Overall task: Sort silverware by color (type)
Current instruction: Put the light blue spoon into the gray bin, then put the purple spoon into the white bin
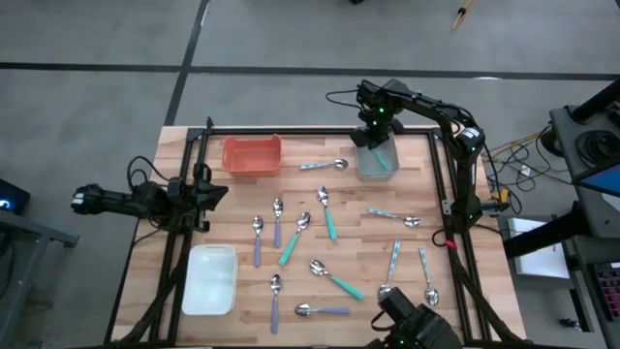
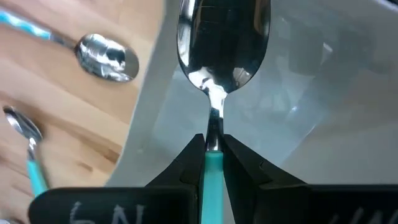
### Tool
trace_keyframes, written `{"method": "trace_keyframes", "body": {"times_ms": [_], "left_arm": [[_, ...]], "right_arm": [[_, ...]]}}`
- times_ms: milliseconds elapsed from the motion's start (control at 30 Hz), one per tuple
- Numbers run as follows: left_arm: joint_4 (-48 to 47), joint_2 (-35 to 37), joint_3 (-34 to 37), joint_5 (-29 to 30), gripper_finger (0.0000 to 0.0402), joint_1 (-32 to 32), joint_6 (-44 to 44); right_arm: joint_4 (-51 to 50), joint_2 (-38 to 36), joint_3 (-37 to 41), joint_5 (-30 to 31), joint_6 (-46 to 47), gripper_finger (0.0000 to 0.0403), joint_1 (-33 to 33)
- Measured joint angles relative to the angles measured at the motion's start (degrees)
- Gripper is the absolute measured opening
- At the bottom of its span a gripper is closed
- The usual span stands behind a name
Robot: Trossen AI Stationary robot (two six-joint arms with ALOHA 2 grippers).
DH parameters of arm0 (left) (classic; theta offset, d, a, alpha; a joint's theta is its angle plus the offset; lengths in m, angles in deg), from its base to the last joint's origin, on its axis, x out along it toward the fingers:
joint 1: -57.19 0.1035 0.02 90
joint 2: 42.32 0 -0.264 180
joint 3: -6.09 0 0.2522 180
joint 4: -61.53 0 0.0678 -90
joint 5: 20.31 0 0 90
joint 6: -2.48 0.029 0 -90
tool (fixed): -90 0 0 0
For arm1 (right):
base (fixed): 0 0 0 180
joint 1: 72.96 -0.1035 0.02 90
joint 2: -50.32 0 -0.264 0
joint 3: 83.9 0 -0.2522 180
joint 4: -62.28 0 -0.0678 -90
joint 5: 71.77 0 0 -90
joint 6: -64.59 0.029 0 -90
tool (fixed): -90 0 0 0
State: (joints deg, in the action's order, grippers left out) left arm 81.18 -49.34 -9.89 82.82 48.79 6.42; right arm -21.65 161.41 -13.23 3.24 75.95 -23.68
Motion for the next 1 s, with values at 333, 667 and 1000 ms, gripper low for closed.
{"method": "trace_keyframes", "body": {"times_ms": [333, 667, 1000], "left_arm": [[-0.01, 0.0, 0.0, 0.01, 0.0, -0.01, 0.03], [-0.02, 0.0, 0.0, 0.0, 0.0, -0.01, 0.03], [-0.09, 0.0, 0.0, 0.0, 0.0, -0.01, 0.03]], "right_arm": [[0.41, 0.0, 0.0, 8.6, -6.02, 0.0034, -0.26], [0.63, 0.0, 0.0, 8.6, -6.06, 0.0034, -0.69], [0.45, 0.0, 0.0, 8.6, -6.04, 0.0088, -1.03]]}}
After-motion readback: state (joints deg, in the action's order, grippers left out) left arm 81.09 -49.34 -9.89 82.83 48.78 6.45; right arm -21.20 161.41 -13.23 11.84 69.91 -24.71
